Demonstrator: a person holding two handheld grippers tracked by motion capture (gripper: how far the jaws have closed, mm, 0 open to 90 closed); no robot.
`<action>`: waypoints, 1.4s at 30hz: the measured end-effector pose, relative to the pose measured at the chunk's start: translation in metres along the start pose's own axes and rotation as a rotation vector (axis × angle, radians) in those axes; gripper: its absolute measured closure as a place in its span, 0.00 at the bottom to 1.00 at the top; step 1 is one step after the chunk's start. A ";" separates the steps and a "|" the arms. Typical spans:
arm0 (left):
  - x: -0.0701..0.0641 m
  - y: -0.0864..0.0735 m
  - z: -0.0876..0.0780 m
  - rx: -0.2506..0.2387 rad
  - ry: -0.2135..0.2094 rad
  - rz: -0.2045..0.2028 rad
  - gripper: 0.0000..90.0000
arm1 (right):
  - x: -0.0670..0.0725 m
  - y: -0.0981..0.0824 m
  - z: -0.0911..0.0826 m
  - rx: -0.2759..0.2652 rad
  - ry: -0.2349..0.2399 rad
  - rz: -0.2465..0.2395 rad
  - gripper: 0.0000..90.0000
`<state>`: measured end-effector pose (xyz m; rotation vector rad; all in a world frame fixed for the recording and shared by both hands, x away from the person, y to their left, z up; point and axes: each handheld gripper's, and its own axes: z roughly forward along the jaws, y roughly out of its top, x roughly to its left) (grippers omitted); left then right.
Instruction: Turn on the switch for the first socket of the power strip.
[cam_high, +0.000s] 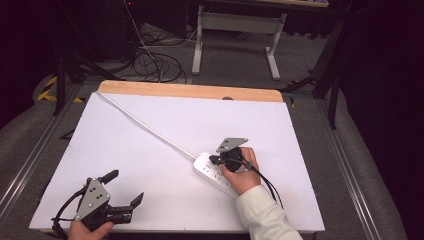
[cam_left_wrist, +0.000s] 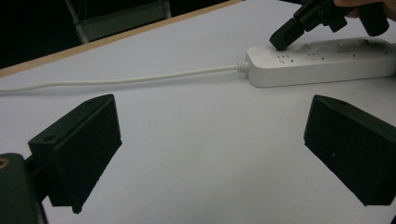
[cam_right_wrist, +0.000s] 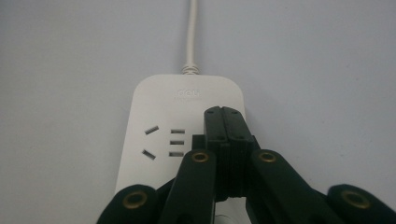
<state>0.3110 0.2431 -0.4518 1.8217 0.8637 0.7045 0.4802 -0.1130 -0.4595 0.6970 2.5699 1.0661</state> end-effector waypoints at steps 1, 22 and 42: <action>0.000 0.000 0.000 0.001 -0.001 -0.002 0.05 | 0.000 0.000 0.000 0.000 0.000 0.000 1.00; 0.001 0.000 0.000 0.007 -0.001 0.001 0.05 | 0.002 0.001 0.002 -0.017 -0.031 0.015 1.00; 0.002 -0.001 0.001 0.008 0.002 -0.008 0.05 | 0.009 0.017 -0.036 -0.185 0.001 0.002 1.00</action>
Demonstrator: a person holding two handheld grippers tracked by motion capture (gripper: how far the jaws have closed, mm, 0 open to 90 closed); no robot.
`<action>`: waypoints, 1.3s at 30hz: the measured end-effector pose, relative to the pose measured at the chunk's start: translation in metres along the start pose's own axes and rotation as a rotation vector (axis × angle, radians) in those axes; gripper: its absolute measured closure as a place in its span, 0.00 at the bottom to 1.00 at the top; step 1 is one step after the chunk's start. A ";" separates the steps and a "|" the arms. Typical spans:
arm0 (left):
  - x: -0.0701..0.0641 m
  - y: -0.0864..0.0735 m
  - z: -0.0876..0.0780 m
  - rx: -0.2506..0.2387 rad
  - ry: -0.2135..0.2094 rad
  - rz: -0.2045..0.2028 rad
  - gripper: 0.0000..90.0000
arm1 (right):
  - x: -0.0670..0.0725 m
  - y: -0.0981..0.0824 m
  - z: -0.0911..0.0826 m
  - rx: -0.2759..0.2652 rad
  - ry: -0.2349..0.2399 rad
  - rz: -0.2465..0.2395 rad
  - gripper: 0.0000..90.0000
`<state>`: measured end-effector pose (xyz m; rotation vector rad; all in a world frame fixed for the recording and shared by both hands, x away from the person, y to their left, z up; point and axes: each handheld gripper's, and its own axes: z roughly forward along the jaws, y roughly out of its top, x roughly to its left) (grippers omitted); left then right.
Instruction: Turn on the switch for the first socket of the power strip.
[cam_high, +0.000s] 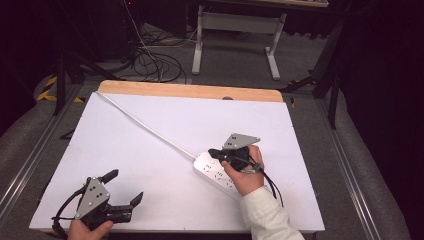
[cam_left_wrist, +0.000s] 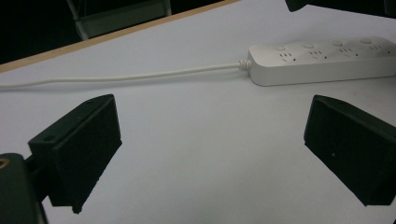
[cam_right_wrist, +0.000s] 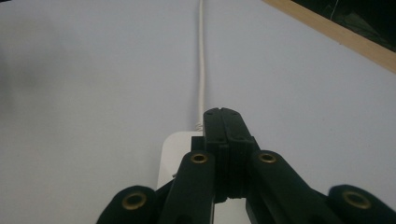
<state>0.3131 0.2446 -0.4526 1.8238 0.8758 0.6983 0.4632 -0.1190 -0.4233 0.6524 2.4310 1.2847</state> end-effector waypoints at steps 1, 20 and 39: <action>0.000 0.000 0.000 -0.001 0.002 0.000 0.05 | 0.001 0.001 -0.002 -0.009 -0.002 0.000 0.94; -0.001 0.000 0.000 -0.004 0.000 -0.013 0.05 | 0.005 0.010 -0.014 -0.075 -0.011 0.004 0.43; 0.000 0.000 0.000 -0.003 -0.004 -0.005 0.05 | 0.008 0.014 -0.034 -0.129 -0.012 0.000 0.29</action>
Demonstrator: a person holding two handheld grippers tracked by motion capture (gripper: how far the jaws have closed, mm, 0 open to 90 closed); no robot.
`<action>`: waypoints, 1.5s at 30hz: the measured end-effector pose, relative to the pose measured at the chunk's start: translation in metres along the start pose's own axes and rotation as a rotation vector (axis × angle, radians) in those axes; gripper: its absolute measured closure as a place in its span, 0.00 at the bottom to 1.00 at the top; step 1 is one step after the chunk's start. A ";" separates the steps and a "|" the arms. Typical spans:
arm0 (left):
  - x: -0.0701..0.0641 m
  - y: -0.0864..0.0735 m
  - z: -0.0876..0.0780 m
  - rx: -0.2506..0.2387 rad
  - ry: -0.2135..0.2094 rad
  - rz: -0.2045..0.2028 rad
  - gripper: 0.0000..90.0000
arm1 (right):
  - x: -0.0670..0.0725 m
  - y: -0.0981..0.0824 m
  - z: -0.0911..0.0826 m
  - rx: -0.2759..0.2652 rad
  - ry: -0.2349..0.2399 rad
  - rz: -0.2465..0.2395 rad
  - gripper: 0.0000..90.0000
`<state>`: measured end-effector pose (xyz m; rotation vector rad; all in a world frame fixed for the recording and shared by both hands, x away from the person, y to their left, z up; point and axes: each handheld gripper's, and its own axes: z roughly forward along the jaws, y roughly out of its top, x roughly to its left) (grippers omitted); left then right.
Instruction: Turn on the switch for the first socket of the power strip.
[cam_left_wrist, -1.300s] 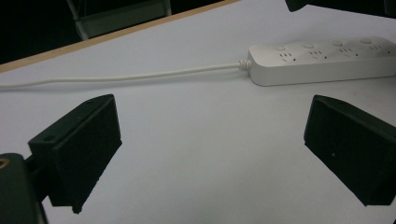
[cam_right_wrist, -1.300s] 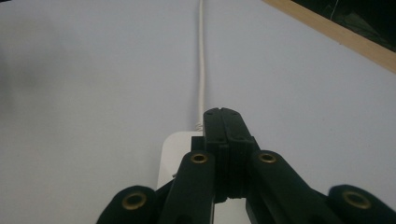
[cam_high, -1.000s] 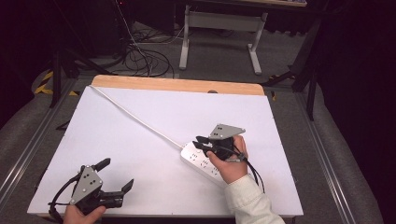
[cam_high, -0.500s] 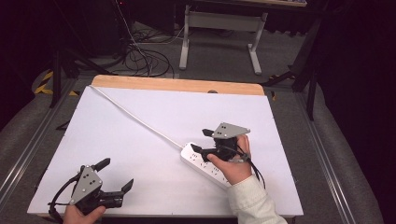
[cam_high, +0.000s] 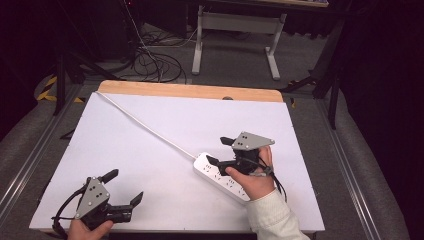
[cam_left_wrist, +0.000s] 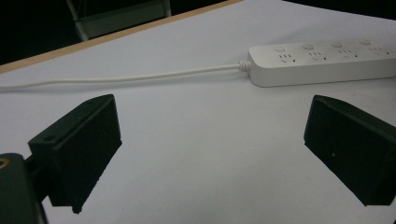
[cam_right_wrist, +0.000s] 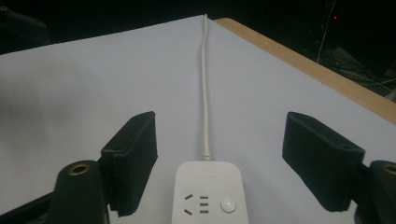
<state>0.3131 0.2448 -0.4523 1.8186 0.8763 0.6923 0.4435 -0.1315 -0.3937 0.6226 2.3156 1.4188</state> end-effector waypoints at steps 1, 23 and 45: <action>0.000 0.000 0.000 -0.003 0.000 -0.005 0.05 | 0.000 0.000 -0.003 -0.001 -0.003 0.006 0.28; 0.000 0.000 -0.001 -0.003 -0.005 -0.009 0.05 | -0.005 -0.027 -0.058 -0.044 -0.008 0.058 0.19; 0.002 0.001 -0.003 -0.012 -0.011 -0.023 0.05 | -0.012 -0.087 -0.076 -0.022 -0.035 0.141 0.09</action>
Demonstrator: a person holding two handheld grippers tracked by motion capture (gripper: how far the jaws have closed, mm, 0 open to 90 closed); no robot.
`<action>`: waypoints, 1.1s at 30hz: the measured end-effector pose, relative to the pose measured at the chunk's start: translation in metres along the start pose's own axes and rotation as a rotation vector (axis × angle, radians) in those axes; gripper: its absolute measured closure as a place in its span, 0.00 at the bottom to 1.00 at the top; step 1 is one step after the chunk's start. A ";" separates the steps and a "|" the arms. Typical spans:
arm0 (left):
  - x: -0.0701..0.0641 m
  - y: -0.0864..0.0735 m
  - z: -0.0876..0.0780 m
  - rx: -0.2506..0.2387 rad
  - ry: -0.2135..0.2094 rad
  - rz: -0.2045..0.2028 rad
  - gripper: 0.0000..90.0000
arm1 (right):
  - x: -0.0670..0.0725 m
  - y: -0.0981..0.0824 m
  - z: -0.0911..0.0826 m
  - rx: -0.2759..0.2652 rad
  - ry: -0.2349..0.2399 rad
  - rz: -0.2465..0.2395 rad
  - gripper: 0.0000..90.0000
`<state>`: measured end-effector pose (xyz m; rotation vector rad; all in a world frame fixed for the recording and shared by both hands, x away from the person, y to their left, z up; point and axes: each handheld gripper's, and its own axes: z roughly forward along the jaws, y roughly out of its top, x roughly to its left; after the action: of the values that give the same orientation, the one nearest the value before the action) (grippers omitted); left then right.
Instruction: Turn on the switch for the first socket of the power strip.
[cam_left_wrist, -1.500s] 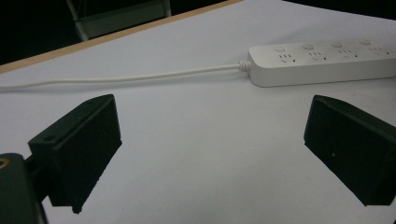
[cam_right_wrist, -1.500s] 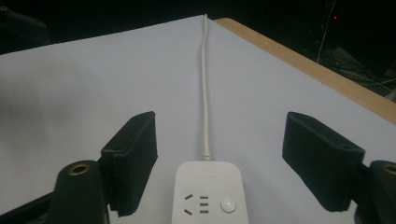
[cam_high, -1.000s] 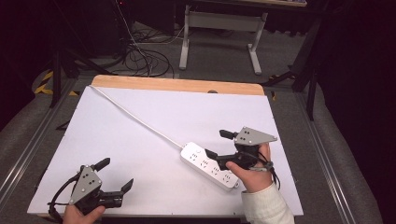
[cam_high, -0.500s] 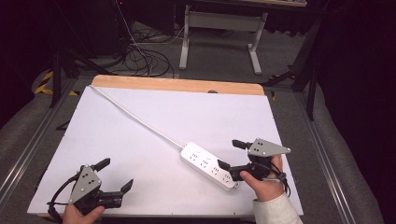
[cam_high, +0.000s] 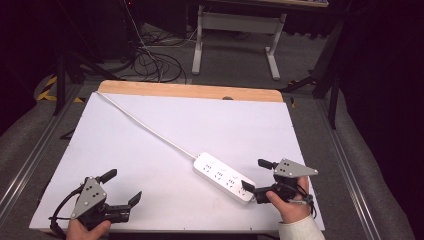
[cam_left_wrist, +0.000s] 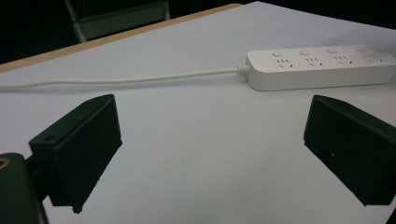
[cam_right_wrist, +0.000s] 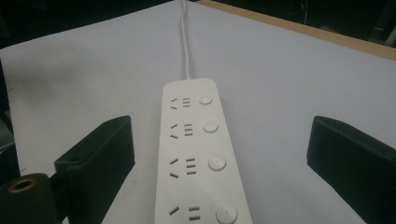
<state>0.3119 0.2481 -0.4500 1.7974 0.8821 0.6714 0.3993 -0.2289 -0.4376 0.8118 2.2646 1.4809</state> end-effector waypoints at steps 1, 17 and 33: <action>0.000 0.000 0.000 0.000 -0.001 0.000 0.05 | -0.001 -0.003 -0.001 -0.005 0.010 0.006 0.09; 0.001 0.000 0.001 0.001 0.003 0.004 0.05 | -0.001 -0.040 -0.007 0.027 0.014 0.021 0.07; 0.002 -0.001 0.002 0.003 0.011 0.011 0.05 | 0.010 -0.051 0.002 0.086 -0.014 -0.030 0.09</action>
<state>0.3141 0.2493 -0.4516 1.8040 0.8821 0.6877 0.3782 -0.2371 -0.4849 0.8060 2.3329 1.3689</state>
